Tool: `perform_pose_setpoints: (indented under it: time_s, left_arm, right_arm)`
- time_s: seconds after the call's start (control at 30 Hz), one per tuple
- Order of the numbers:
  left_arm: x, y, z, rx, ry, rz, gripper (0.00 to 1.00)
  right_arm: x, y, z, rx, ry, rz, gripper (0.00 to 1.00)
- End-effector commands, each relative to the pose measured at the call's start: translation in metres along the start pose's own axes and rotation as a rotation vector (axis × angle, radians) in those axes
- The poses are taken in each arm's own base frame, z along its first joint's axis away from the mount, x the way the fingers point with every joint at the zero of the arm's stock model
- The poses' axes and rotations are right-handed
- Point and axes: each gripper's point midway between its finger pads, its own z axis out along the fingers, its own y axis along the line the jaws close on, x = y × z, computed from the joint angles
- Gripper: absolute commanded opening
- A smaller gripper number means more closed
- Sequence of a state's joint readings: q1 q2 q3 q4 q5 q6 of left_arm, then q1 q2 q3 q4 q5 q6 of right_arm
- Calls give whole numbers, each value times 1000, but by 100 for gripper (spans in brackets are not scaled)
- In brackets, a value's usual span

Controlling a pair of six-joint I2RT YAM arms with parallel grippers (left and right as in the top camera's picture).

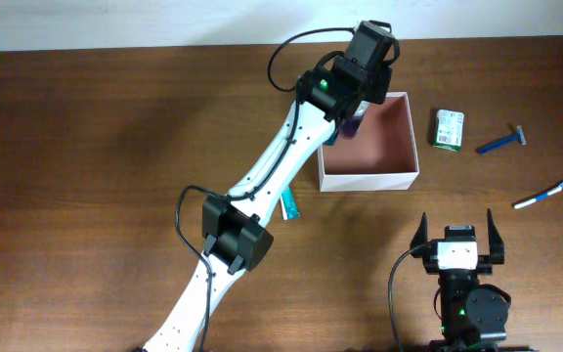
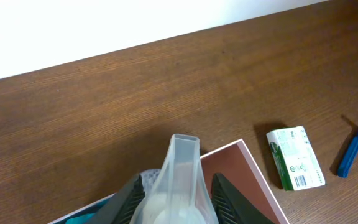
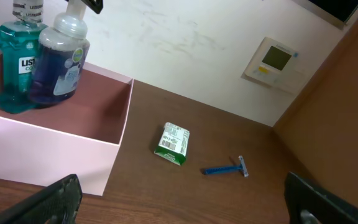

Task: Pack container
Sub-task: 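Carry the soap bottle into the pink box beside the mouthwash, then release the soap bottle and raise the left gripper away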

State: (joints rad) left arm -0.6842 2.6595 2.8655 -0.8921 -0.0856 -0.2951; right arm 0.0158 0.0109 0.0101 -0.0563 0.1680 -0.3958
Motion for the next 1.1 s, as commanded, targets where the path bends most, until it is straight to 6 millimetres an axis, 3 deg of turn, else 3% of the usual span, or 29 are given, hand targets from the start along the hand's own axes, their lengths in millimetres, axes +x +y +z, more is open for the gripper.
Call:
perform_pose_setpoints:
  time_s: [0.0, 0.37, 0.6, 0.77, 0.93, 1.07]
  left_arm:
    - [-15, 2, -7, 1, -46, -3, 41]
    - [-17, 2, -7, 2, -51, 3, 47]
    - [-32, -8, -18, 48, -95, 14, 54]
    - [-59, -23, -51, 164, -147, 20, 60]
    - [-82, -12, -102, 165, -184, 9, 60]
    - [-95, -5, -149, 214, -178, 3, 51]
  right_arm:
    - [2, 0, 0, 5, 7, -1, 99]
    - [3, 0, 0, 5, 8, -1, 99]
    - [3, 1, 0, 4, 7, -1, 99]
    - [3, 0, 0, 5, 8, -1, 99]
    - [2, 0, 0, 5, 7, -1, 99]
    - [3, 1, 0, 4, 7, -1, 99]
